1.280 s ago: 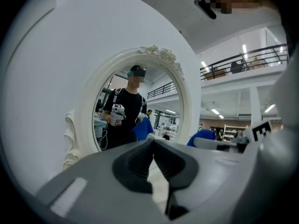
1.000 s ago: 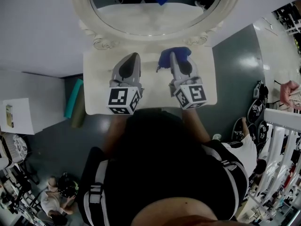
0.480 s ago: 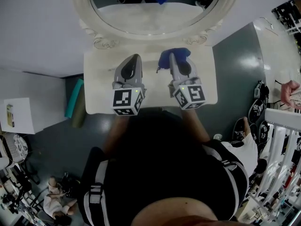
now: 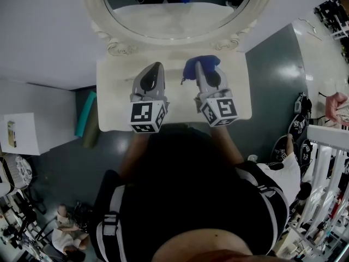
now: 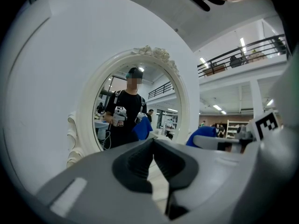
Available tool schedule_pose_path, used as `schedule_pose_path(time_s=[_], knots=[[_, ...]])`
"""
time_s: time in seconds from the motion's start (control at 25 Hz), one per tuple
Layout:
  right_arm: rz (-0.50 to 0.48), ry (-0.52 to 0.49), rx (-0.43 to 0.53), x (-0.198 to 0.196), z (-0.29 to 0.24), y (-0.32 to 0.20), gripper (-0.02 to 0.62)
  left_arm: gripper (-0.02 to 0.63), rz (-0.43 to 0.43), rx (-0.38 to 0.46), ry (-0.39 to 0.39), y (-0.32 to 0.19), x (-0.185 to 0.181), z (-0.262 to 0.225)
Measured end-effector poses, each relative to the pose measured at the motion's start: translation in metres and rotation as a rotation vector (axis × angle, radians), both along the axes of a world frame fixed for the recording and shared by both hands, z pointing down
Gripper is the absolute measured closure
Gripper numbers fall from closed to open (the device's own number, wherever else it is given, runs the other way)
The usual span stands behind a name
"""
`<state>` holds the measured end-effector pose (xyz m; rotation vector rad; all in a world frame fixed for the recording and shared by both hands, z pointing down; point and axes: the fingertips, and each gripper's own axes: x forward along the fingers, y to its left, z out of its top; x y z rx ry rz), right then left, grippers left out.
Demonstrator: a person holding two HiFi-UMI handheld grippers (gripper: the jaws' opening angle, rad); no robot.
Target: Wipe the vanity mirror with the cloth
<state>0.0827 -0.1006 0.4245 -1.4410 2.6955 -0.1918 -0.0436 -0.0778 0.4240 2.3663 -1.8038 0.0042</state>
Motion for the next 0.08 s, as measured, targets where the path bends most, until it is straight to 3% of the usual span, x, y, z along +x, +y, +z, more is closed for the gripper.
schedule_pose_path(time_s=[0.08], knots=[[0.001,-0.001,0.001,0.0005,-0.0001,0.0014,0.566,0.598,0.006,-0.001,-0.001,0.0014,0.0024,-0.0001]])
